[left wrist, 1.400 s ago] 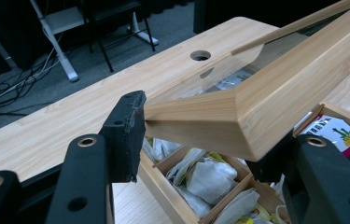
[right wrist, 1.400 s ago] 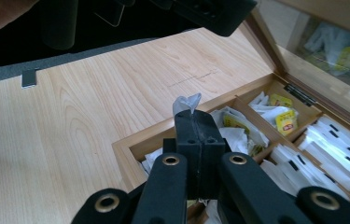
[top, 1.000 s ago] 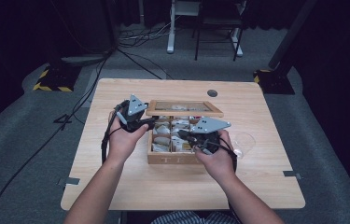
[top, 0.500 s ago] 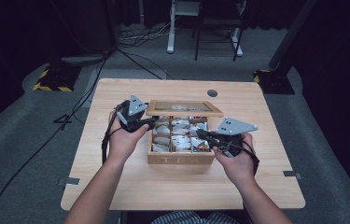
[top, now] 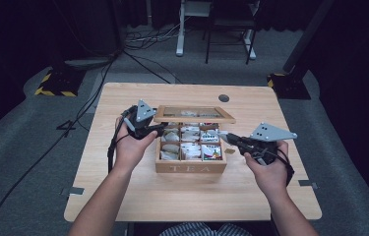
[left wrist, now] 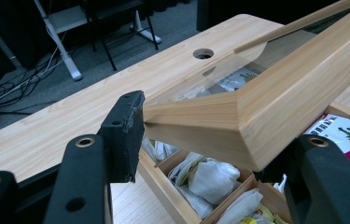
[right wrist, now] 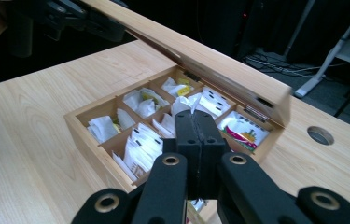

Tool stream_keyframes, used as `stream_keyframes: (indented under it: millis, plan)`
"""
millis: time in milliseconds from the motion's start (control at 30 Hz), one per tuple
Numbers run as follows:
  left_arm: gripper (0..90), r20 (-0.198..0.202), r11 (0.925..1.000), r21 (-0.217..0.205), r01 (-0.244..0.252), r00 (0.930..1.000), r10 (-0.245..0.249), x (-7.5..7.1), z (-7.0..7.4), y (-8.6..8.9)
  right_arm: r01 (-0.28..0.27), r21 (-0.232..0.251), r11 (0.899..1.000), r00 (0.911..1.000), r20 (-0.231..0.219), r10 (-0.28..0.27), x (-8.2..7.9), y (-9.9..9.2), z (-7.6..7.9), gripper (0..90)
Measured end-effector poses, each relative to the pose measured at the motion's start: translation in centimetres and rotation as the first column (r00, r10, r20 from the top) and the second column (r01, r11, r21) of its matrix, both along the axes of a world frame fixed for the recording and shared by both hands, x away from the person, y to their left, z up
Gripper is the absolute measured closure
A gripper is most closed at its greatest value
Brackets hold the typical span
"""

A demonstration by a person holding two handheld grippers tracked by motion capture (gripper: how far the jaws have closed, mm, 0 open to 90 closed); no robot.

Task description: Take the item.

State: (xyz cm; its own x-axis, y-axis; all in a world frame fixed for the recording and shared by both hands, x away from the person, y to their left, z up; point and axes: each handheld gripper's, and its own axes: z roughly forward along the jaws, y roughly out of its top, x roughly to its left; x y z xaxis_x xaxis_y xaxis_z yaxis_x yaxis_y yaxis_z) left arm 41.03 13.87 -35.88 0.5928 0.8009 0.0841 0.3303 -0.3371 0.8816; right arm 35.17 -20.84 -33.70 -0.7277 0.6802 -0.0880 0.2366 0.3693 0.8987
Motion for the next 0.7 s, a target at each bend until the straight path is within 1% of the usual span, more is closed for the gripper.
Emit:
stream_keyframes:
  millis: [133, 167, 233, 267, 333, 433, 533, 700]
  plan:
    - [45.0, 0.0, 1.0, 0.001, -0.001, 1.0, 0.001, 0.0, 0.0, 0.0, 0.015, 0.0, 1.0, 0.9999, -0.003, -0.015, 0.0, -0.6, -0.1, 90.0]
    - [45.0, 0.001, 1.0, 0.0, -0.001, 1.0, 0.001, 0.0, 0.0, 0.0, 0.027, 0.004, 1.0, 0.9996, -0.006, -0.027, 0.1, -1.2, -0.1, 90.0]
    - [45.0, 0.0, 1.0, 0.0, -0.001, 1.0, 0.001, 0.0, 0.0, 0.0, 0.031, 0.005, 1.0, 0.9995, -0.006, -0.031, 0.1, -1.4, -0.1, 90.0]
    - [45.0, 0.0, 1.0, -0.001, 0.0, 1.0, 0.0, 0.0, 0.0, 0.0, 0.048, 0.01, 0.999, 0.9988, -0.009, -0.048, 0.1, -2.0, -0.1, 90.0]
    - [45.0, 0.0, 1.0, -0.001, 0.0, 1.0, 0.0, 0.0, 0.0, 0.0, 0.058, 0.013, 0.998, 0.9983, -0.007, -0.058, 0.2, -2.4, -0.1, 90.0]
    - [45.0, 0.0, 1.0, -0.002, 0.0, 1.0, 0.0, 0.0, 0.0, 0.0, 0.074, 0.012, 0.997, 0.9971, -0.019, -0.074, 0.3, -3.2, -0.3, 90.0]
    - [45.0, 0.0, 1.0, -0.001, 0.0, 1.0, 0.0, 0.0, 0.0, 0.0, 0.101, 0.002, 0.995, 0.9945, -0.026, -0.101, 0.6, -3.9, -0.6, 90.0]
    - [45.0, -0.001, 1.0, 0.0, -0.001, 1.0, 0.001, 0.0, 0.0, 0.0, 0.138, 0.018, 0.99, 0.9896, -0.042, -0.138, 1.0, -5.4, -1.0, 90.0]
